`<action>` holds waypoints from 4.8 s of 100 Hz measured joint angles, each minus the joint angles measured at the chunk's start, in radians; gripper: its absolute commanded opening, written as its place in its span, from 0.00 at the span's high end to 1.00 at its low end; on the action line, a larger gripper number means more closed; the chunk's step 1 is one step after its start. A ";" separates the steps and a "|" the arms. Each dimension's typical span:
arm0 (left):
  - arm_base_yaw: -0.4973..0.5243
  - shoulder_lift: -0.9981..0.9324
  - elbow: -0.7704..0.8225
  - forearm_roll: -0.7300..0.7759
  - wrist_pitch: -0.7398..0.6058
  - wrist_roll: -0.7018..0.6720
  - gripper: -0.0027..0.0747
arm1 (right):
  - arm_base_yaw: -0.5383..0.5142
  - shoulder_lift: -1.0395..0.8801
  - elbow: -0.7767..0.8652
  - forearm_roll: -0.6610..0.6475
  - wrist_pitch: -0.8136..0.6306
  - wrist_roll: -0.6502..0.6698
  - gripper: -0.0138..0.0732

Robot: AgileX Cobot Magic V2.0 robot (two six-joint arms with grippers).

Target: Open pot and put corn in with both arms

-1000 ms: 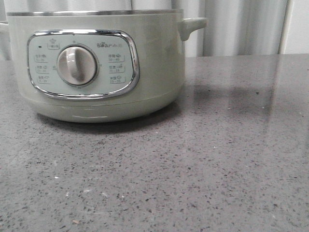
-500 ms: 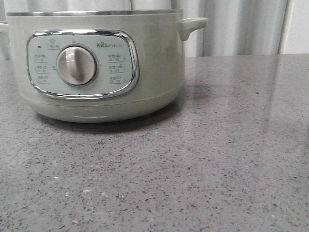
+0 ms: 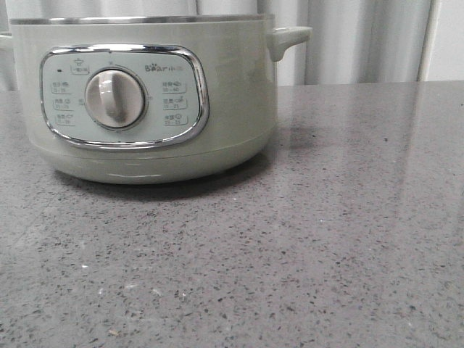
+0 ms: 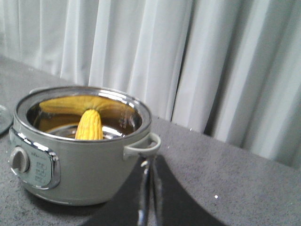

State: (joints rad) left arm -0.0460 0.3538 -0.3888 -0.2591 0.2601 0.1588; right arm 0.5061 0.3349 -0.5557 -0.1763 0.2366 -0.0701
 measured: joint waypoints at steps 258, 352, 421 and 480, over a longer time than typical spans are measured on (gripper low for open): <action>0.035 -0.358 0.390 0.234 0.075 -0.103 0.99 | 0.000 -0.027 0.000 -0.002 -0.008 0.000 0.90; 0.035 -0.358 0.390 0.234 0.075 -0.103 0.99 | -0.286 -0.034 0.362 0.044 -0.075 0.000 0.90; 0.035 -0.358 0.390 0.234 0.075 -0.103 0.99 | -0.457 -0.345 0.549 0.100 0.158 0.000 0.90; 0.035 -0.358 0.390 0.234 0.075 -0.103 0.99 | -0.457 -0.345 0.561 0.121 0.098 0.000 0.90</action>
State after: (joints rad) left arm -0.0109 -0.0039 0.0016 -0.0246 0.3354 0.0556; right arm 0.0491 -0.0096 0.0049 -0.0556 0.3348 -0.0701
